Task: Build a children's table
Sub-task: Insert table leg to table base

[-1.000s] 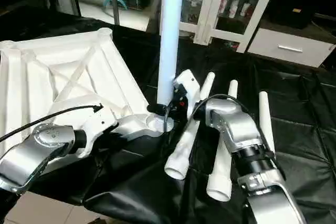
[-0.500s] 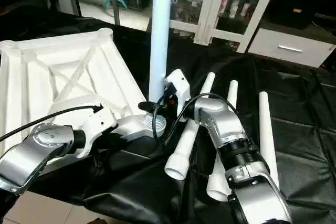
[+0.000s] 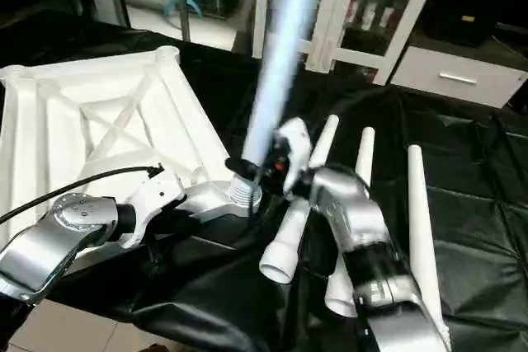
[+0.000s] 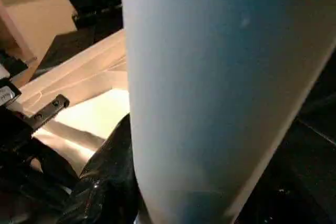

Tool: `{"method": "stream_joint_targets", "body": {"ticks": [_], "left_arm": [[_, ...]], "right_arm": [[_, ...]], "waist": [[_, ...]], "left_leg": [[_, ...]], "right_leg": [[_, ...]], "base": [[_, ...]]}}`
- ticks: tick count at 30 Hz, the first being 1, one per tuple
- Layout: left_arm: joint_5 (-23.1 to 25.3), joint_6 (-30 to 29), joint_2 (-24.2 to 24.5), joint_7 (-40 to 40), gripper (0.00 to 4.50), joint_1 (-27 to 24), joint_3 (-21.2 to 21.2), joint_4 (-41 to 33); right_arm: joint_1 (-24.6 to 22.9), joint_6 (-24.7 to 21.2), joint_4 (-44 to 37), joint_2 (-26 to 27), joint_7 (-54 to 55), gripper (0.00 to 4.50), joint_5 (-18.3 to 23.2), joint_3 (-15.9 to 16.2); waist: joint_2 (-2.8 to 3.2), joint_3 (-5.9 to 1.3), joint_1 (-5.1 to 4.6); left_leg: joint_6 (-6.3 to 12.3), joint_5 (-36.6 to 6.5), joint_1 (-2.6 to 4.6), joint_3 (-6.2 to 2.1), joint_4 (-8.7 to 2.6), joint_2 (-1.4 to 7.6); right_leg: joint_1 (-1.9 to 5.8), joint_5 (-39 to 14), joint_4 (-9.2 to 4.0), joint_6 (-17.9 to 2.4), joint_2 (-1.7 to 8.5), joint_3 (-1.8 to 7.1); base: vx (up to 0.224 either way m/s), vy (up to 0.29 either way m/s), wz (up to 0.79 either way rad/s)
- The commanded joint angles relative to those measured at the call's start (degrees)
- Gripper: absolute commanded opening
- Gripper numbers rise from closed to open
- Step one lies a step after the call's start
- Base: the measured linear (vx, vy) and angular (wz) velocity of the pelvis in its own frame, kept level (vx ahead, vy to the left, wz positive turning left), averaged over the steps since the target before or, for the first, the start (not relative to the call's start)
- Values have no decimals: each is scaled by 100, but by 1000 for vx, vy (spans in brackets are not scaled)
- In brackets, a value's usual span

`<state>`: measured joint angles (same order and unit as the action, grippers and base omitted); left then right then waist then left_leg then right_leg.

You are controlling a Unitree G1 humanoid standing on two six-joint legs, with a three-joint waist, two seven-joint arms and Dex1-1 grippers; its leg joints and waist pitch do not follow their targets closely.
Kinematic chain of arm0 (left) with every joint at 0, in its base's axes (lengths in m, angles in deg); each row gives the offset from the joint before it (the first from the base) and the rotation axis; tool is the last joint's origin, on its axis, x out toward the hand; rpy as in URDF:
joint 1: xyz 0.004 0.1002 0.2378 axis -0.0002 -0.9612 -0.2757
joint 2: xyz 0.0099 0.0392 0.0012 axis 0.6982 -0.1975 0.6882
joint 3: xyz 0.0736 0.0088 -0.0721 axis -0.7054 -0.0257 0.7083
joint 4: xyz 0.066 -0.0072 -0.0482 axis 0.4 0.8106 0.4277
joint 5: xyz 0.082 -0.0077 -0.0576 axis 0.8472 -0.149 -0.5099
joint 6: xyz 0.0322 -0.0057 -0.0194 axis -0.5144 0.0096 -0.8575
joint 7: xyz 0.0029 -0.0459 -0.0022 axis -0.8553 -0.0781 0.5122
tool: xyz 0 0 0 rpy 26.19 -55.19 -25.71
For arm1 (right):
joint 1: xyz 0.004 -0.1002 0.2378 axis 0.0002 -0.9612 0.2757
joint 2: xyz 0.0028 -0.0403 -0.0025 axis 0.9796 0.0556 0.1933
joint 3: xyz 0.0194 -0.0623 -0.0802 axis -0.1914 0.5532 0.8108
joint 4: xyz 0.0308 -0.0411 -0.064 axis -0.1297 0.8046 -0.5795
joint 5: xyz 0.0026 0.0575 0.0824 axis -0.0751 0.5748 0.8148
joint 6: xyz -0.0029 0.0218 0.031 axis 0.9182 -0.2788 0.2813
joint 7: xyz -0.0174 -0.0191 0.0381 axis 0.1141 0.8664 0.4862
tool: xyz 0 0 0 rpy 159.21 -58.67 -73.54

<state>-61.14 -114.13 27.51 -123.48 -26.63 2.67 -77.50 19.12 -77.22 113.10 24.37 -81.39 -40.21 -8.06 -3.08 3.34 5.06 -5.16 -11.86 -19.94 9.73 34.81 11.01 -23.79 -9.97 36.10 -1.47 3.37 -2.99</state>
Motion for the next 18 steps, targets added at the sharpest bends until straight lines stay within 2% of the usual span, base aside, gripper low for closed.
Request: {"method": "stream_joint_targets", "body": {"ticks": [1, 3, 6, 11, 13, 18], "left_arm": [[33, 16, 24, -30, 0, -38, -32, 141], [39, 17, 21, -35, 0, -25, -25, 160], [55, 26, 16, -38, 0, -2, -12, 196], [67, 37, 2, -36, 0, 16, 2, 241], [80, 45, -6, -42, 0, 14, 14, 269], [90, 36, 0, -50, 0, 6, 31, 272]], "right_arm": [[-179, 114, -52, -86, 173, 189, -63, -213], [-313, 276, -198, -85, 199, 189, -71, -224], [-511, 476, -429, -119, 187, 189, -152, -148], [-747, 843, -702, -204, 232, 189, -408, 30], [-930, 1185, -793, -284, 222, 189, -689, 260], [-1110, 1255, -902, -314, 217, 189, -816, 424]], "waist": [[112, -364, 28], [86, -366, 28], [102, -379, 23], [103, -359, 22], [108, -354, 20], [106, -352, 20]], "left_leg": [[-13, -941, 2, -51, -447, 178], [-15, -916, -2, -49, -451, 181], [11, -860, -6, -48, -447, 174], [-5, -1002, -11, -55, -464, 179], [-14, -1106, -2, -54, -466, 178], [21, -1136, -5, -61, -475, 179]], "right_leg": [[313, -1495, -437, -1020, 433, 268], [313, -1443, -438, -984, 424, 265], [318, -1254, -422, -1039, 417, 262], [307, -1528, -453, -951, 417, 262], [293, -1685, -475, -913, 422, 265], [294, -1701, -479, -881, 413, 270]], "base": [[0, 0, 0], [0, 0, 0], [0, 0, 0], [0, 0, 0], [0, 0, 0], [0, 0, 0]]}}
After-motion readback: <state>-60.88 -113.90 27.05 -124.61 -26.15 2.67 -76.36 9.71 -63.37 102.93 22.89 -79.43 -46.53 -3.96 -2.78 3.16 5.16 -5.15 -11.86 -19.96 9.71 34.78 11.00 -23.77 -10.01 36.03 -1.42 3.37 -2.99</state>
